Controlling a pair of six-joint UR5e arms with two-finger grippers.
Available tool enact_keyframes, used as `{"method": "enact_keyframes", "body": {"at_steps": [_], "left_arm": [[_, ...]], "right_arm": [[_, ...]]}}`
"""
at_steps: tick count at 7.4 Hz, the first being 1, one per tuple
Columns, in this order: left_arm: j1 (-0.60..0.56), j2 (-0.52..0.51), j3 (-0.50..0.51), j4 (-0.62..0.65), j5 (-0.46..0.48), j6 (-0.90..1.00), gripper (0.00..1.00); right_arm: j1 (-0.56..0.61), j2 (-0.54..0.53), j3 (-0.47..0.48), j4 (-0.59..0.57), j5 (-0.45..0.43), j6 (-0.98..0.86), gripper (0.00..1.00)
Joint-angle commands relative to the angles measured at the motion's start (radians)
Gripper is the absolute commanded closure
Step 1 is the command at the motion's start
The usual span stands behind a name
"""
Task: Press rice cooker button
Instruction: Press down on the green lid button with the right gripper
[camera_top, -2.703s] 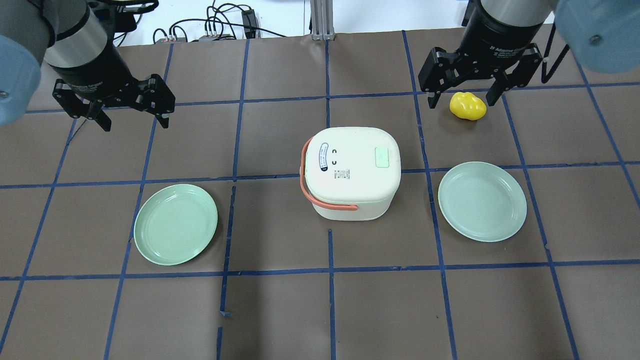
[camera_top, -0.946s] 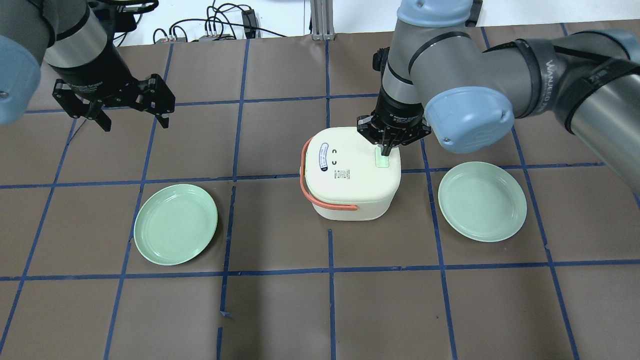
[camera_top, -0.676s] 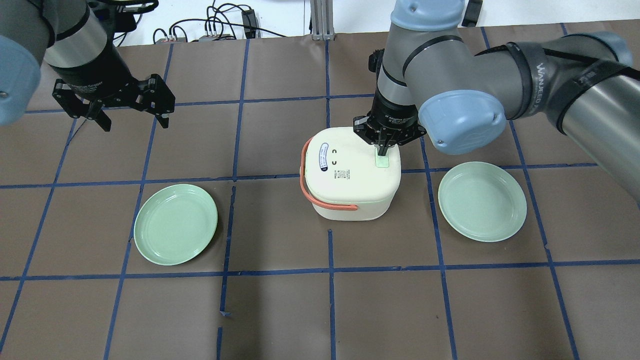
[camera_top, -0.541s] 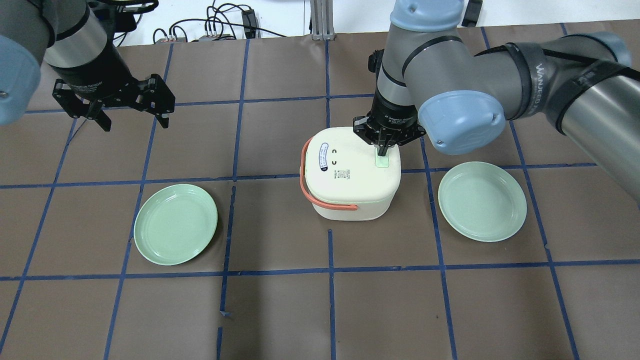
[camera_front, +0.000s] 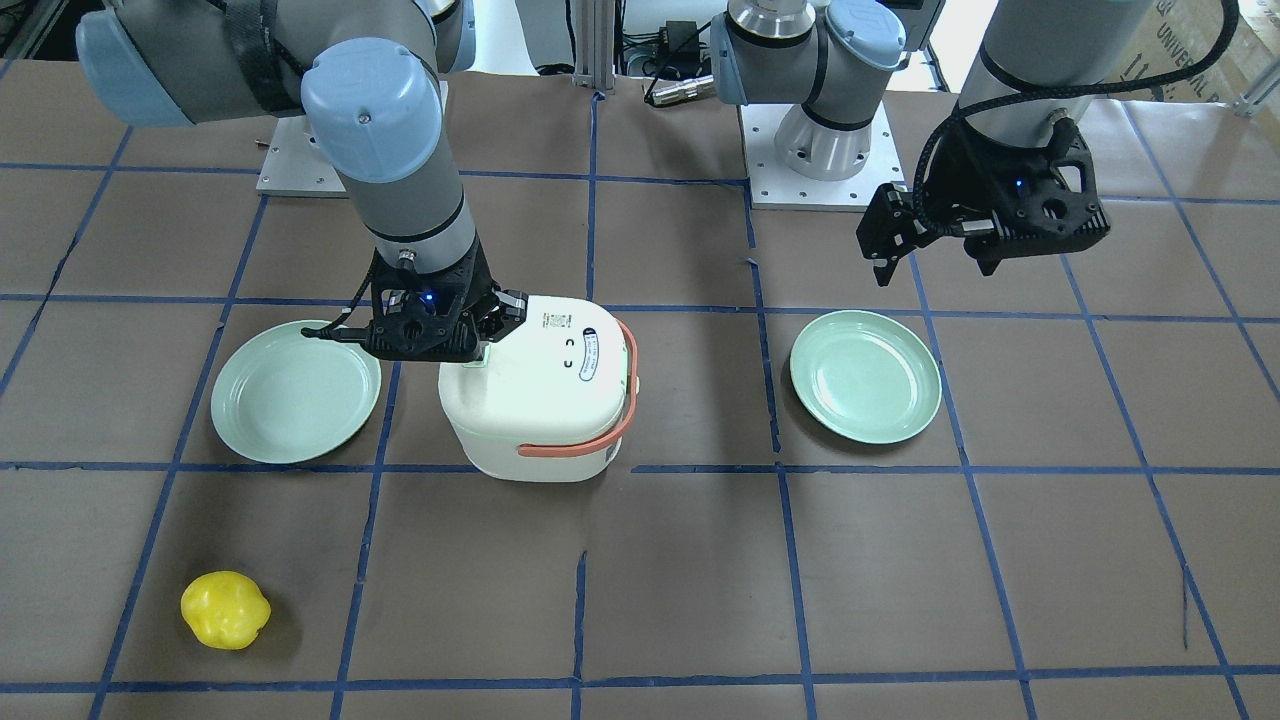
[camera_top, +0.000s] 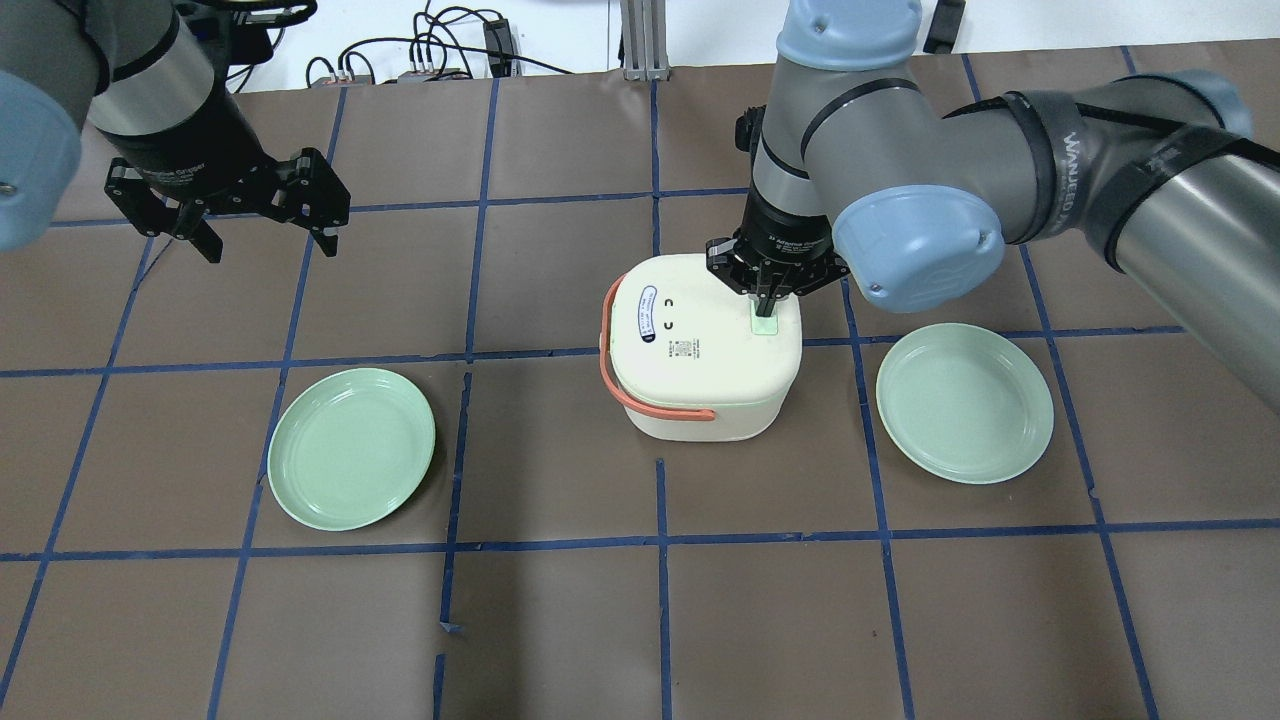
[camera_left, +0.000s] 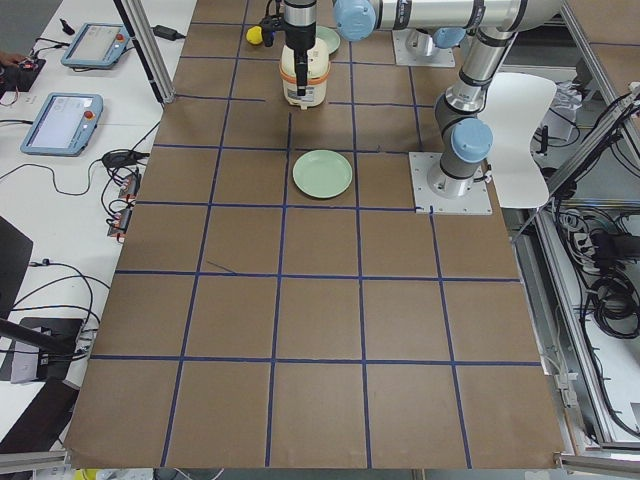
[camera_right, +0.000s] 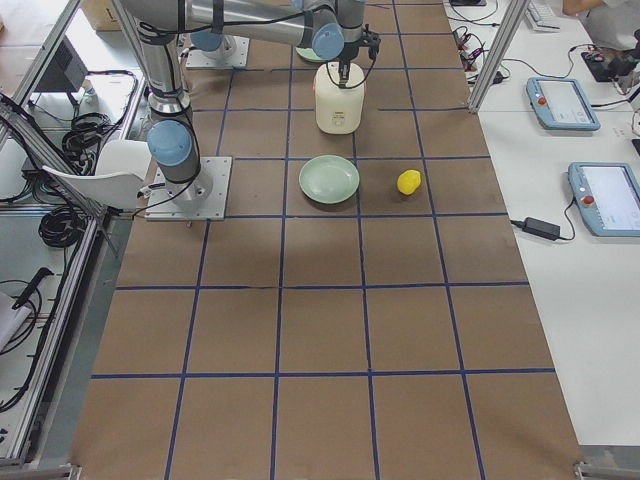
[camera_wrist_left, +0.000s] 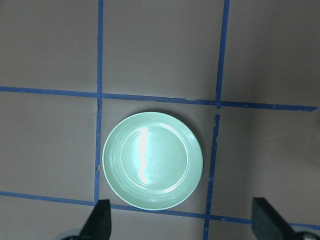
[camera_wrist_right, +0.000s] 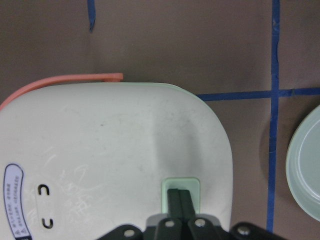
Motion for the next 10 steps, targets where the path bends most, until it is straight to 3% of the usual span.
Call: {"method": "enact_keyframes", "body": {"at_steps": [1, 8, 10], "left_arm": [[-0.002, 0.0, 0.0, 0.0, 0.0, 0.0, 0.0], [0.0, 0.0, 0.0, 0.0, 0.0, -0.001, 0.0], [0.0, 0.0, 0.0, 0.0, 0.0, 0.0, 0.0]], "right_arm": [[0.0, 0.003, 0.002, -0.001, 0.001, -0.001, 0.92], [0.0, -0.018, -0.03, 0.019, 0.011, 0.003, 0.88], [-0.009, -0.027, -0.165, 0.161, 0.0, 0.002, 0.82]]}}
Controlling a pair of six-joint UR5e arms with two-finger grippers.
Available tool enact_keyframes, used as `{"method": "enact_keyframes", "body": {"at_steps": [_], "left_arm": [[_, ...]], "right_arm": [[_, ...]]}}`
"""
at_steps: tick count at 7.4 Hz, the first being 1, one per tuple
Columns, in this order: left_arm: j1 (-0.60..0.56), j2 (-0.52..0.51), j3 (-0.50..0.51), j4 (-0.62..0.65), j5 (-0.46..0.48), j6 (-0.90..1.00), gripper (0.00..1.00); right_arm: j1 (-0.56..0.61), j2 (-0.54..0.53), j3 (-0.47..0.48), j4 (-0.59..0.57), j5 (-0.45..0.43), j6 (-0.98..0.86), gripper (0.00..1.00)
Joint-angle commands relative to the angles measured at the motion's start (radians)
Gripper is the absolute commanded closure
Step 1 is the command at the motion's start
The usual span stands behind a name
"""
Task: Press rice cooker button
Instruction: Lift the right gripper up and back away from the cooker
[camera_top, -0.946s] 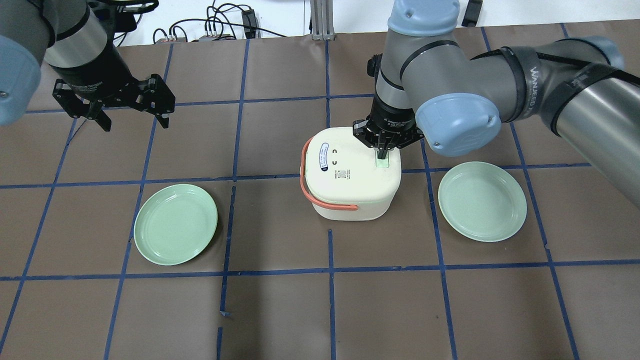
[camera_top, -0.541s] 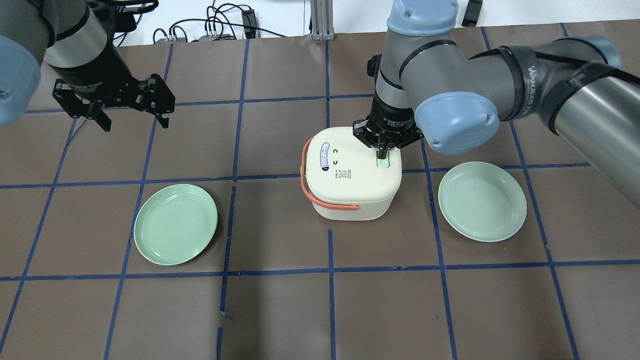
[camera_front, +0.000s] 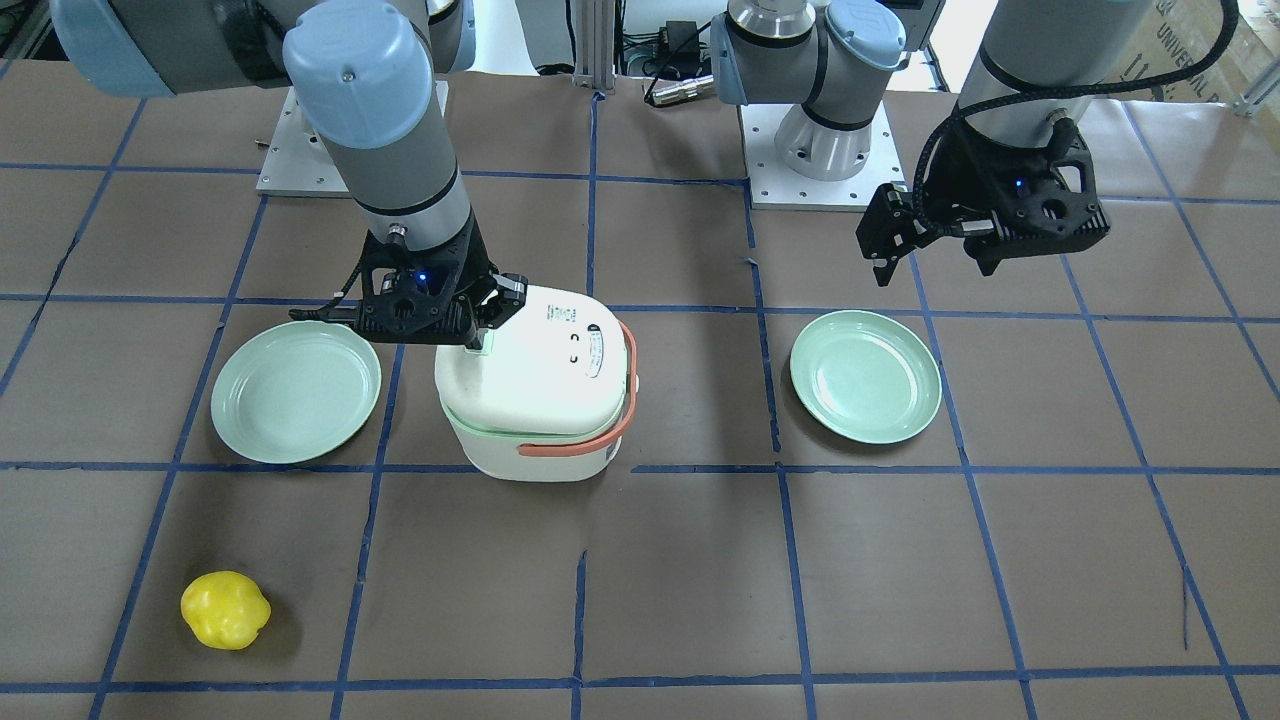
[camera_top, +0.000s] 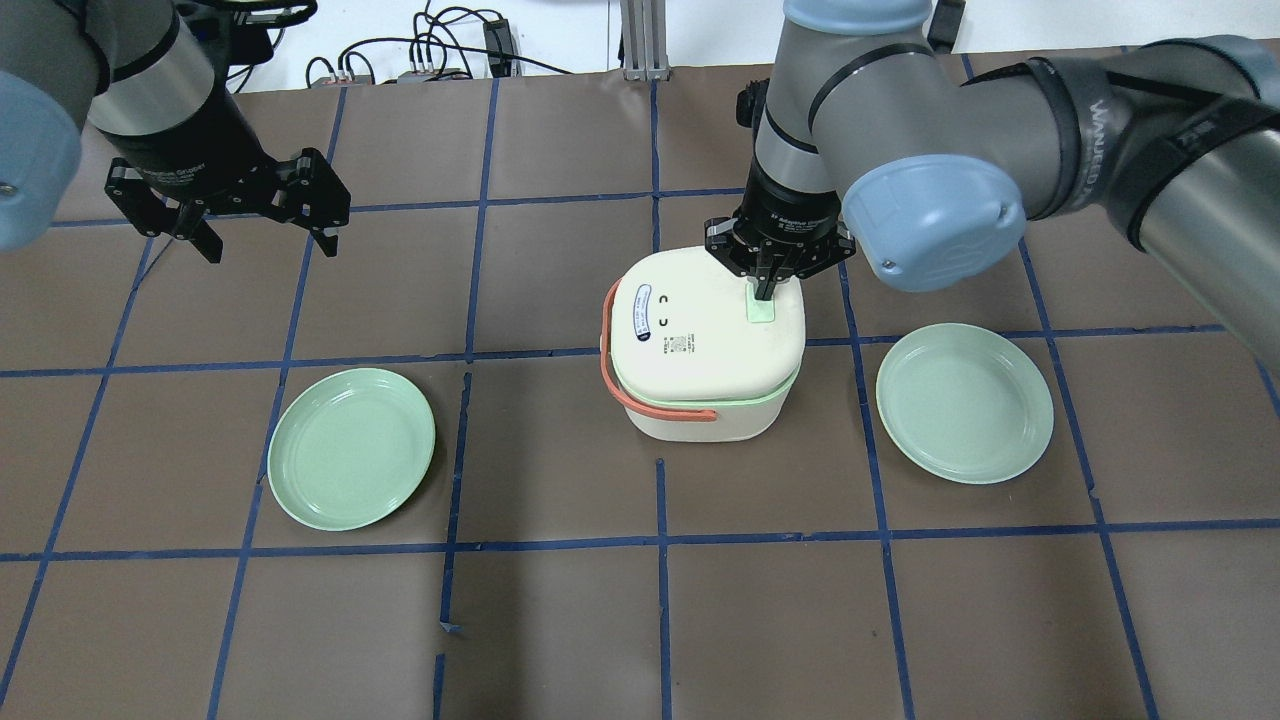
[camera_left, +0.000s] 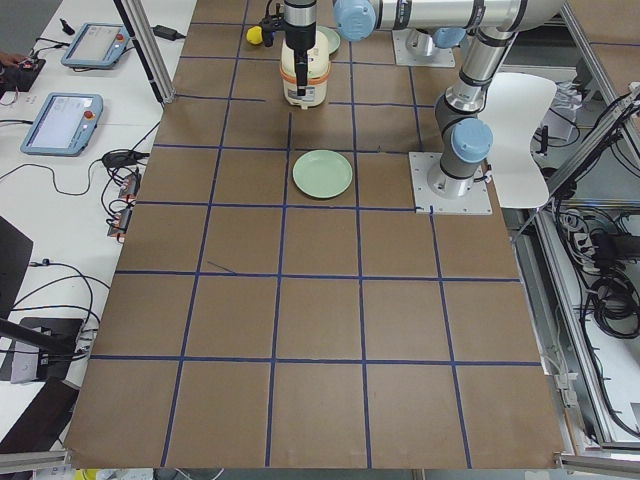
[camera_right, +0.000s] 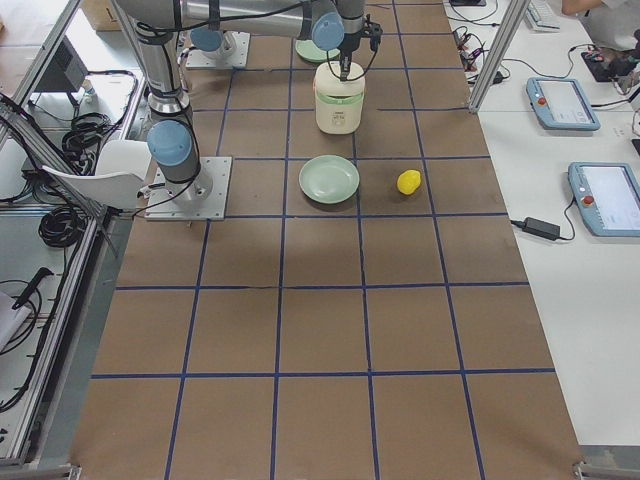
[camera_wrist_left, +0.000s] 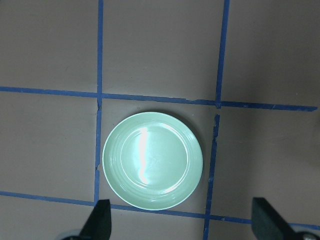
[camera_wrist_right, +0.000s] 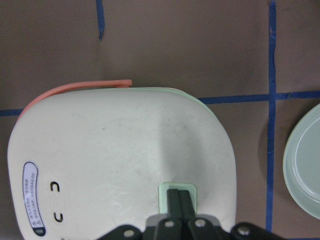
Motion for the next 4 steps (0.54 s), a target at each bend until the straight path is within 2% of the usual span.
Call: {"method": "enact_keyframes", "body": {"at_steps": [1, 2, 3, 4], "left_arm": [[0.0, 0.0, 0.0, 0.0, 0.0, 0.0, 0.0], [0.0, 0.0, 0.0, 0.0, 0.0, 0.0, 0.0], [0.0, 0.0, 0.0, 0.0, 0.0, 0.0, 0.0], [0.0, 0.0, 0.0, 0.0, 0.0, 0.0, 0.0]], "right_arm": [[-0.023, -0.003, -0.169, 0.198, -0.015, -0.018, 0.78], [-0.058, -0.006, -0.222, 0.243, -0.053, -0.056, 0.69], [-0.098, -0.032, -0.245, 0.285, -0.058, -0.11, 0.54], [-0.14, -0.05, -0.245, 0.299, -0.058, -0.121, 0.27]]}}
